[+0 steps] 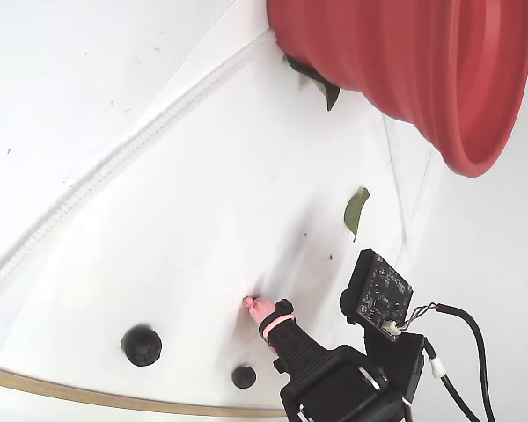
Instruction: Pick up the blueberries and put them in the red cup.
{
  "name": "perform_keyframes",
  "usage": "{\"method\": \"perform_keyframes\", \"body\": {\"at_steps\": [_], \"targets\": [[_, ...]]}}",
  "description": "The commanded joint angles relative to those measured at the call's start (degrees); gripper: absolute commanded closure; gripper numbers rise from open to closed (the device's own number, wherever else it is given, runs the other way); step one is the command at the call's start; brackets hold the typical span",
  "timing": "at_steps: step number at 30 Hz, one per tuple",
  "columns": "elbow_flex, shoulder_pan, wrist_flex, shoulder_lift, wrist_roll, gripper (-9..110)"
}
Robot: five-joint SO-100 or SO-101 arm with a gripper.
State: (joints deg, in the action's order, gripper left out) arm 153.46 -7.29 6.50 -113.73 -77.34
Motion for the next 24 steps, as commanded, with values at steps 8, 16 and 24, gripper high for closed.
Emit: {"method": "perform_keyframes", "body": {"at_steps": [8,16,24], "targets": [[-0.9,-1.1,-4.0,-5.5,-1.5,91],[-1.2,-1.3,-7.5,-9.3,-2.7,91],[-1.8,-1.3,-11.1,-14.0,-3.6,92]]}}
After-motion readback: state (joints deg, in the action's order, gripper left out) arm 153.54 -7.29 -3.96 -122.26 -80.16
